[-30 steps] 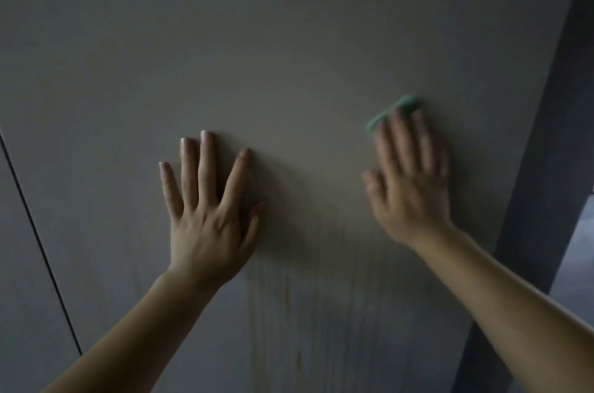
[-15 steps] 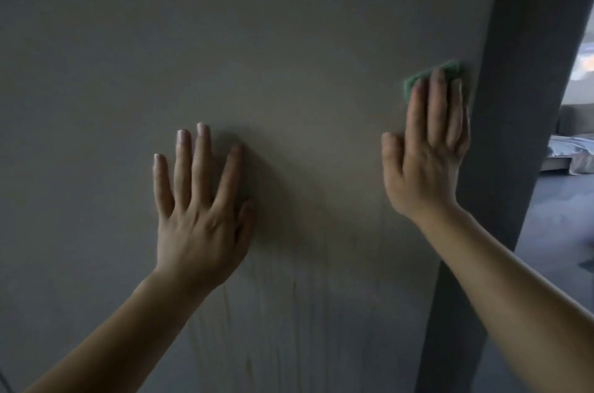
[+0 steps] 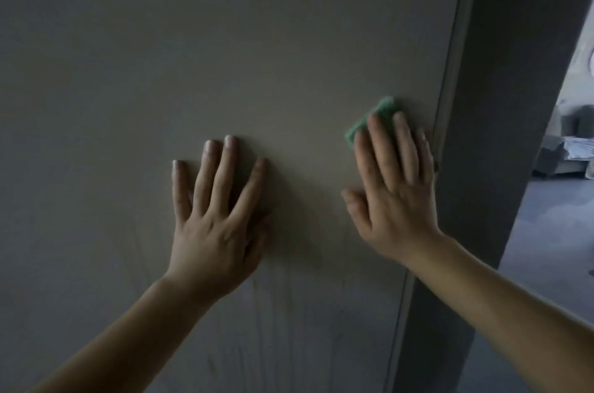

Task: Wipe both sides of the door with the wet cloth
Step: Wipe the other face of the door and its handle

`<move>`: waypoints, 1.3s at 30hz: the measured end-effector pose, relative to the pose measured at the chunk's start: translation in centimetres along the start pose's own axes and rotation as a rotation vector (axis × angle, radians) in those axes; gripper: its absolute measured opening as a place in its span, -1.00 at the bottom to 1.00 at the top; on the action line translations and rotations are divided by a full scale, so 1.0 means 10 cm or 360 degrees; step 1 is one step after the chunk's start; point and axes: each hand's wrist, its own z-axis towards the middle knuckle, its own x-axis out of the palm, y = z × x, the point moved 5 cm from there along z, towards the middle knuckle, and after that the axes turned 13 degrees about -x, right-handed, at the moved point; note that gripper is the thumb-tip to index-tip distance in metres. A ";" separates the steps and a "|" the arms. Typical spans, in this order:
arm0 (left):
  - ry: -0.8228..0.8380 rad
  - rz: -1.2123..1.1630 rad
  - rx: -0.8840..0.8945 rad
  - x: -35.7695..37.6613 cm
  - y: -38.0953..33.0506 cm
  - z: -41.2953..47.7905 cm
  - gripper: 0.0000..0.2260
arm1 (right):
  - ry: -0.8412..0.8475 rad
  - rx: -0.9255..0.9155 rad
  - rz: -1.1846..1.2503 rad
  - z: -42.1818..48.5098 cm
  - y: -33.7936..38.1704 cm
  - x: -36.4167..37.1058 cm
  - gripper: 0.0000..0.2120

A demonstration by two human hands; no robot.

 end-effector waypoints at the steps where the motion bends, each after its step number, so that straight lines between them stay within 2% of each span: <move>1: 0.0008 -0.0014 0.0010 -0.02 0.01 0.00 -0.41 | 0.0083 -0.0125 0.0015 -0.24 0.26 0.09 -0.27; 3: 0.0017 -0.0032 0.0027 -0.06 0.04 -0.02 -0.41 | 0.0184 -0.0350 -0.0035 -0.61 0.63 0.19 -0.27; 5: 0.0003 -0.0020 -0.0019 -0.10 0.12 -0.04 -0.39 | 0.0154 -0.0453 -0.0019 -0.47 0.61 0.18 -0.29; 10: -0.0013 0.0051 -0.0283 -0.08 0.30 -0.12 -0.36 | -0.0118 -0.0221 0.0066 1.19 0.11 -0.27 -0.35; 13: 0.0009 0.0059 -0.0297 -0.03 0.27 -0.19 -0.36 | -0.0104 -0.0257 0.0034 1.67 0.21 -0.34 -0.31; 15: 0.0038 0.0047 -0.0315 0.01 0.26 -0.26 -0.36 | -0.0003 -0.0478 0.0026 1.37 0.46 -0.20 -0.29; 18: 0.0067 0.0062 -0.0286 0.01 0.28 -0.32 -0.34 | 0.0221 -0.0877 -0.0019 0.42 0.80 0.06 -0.30; 21: 0.0063 0.0043 -0.0252 -0.03 0.30 -0.32 -0.36 | 0.0328 -0.1016 -0.0048 -0.12 0.72 0.14 -0.34; 23: 0.0079 0.0006 -0.0256 -0.04 0.30 -0.36 -0.36 | 0.0256 -0.0851 -0.0077 -0.01 0.53 0.08 -0.33; 26: 0.0120 -0.0016 -0.0276 -0.02 0.32 -0.51 -0.33 | 0.0053 -0.0254 0.0013 0.47 0.25 -0.08 -0.32; 28: 0.0154 -0.0037 -0.0292 0.01 0.35 -0.65 -0.33 | -0.0047 0.0004 0.0064 0.58 0.31 -0.11 -0.32; 30: 0.0192 -0.0068 -0.0311 0.03 0.36 -0.79 -0.35 | -0.0017 -0.0122 0.0065 0.38 0.64 0.02 -0.30; 33: 0.0256 -0.0079 -0.0317 0.06 0.40 -0.97 -0.35 | 0.0228 -0.0609 -0.0009 -0.30 1.26 0.30 -0.27; 35: 0.0308 -0.0090 -0.0285 0.09 0.42 -1.06 -0.34 | 0.0281 -0.0705 -0.0047 -0.52 1.31 0.33 -0.28; 37: 0.0326 -0.0081 -0.0252 0.13 0.44 -1.07 -0.31 | 0.0169 -0.0440 -0.0055 -0.36 1.02 0.24 -0.33; 39: 0.0325 -0.0069 -0.0251 0.16 0.43 -1.08 -0.29 | 0.0005 0.0092 -0.0031 -0.13 0.54 0.11 -0.37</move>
